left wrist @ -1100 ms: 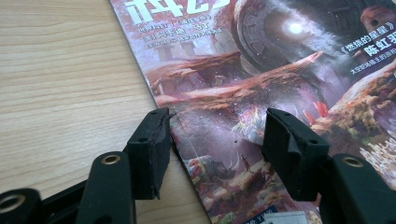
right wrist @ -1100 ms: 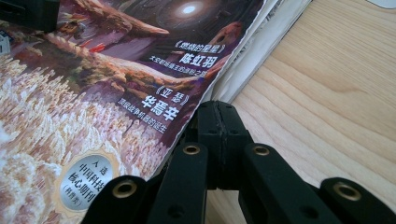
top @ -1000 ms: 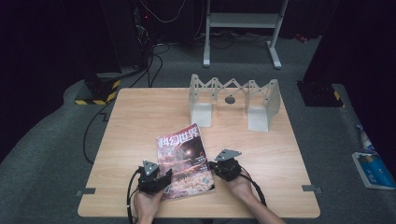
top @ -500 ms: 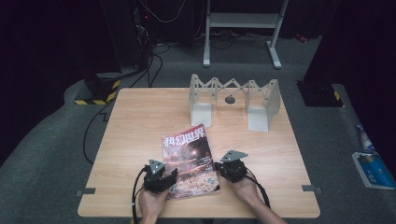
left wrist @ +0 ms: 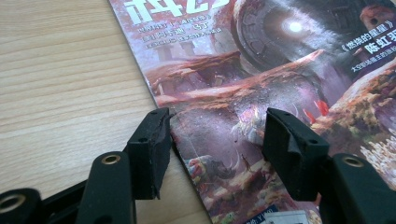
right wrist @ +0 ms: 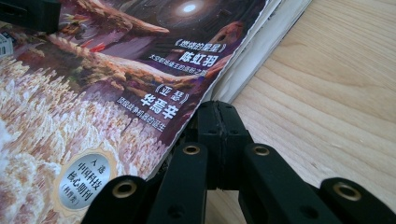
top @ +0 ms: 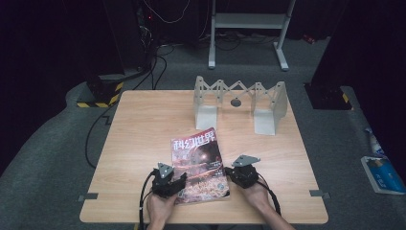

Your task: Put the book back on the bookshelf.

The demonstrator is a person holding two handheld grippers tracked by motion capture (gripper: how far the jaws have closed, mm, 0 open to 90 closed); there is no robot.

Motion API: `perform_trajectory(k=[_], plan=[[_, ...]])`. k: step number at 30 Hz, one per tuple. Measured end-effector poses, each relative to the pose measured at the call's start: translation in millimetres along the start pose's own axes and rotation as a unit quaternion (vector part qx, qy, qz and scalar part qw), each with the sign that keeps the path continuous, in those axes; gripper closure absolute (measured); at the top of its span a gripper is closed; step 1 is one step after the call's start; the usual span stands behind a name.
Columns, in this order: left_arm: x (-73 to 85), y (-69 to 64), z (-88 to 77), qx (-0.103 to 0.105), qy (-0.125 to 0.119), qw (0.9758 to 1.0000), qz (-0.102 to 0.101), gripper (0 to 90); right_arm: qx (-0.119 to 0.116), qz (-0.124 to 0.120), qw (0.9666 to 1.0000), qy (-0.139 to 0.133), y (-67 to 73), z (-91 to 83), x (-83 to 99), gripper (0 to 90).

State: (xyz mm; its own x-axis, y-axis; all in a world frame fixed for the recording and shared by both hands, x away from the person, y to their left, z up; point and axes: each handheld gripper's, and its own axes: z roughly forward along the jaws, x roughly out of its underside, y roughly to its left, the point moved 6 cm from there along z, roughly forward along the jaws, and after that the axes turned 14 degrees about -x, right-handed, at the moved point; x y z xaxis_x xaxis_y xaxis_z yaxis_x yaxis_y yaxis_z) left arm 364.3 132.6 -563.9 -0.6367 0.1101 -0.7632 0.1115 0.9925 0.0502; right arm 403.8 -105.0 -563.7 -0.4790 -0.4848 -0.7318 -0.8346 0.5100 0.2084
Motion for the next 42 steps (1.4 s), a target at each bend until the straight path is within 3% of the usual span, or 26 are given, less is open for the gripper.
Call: perform_trajectory(k=[32,42], plan=[[-10.6,-32.1,9.8,0.032,-0.005,0.9993,0.021,43.1,0.023,0.024,0.9994,-0.011,-16.3,-26.4,18.5,89.3],[-17.0,-44.9,15.4,0.044,-0.003,0.9984,0.035,43.2,0.032,0.037,0.9987,-0.016,-22.2,-37.5,26.8,89.3]])
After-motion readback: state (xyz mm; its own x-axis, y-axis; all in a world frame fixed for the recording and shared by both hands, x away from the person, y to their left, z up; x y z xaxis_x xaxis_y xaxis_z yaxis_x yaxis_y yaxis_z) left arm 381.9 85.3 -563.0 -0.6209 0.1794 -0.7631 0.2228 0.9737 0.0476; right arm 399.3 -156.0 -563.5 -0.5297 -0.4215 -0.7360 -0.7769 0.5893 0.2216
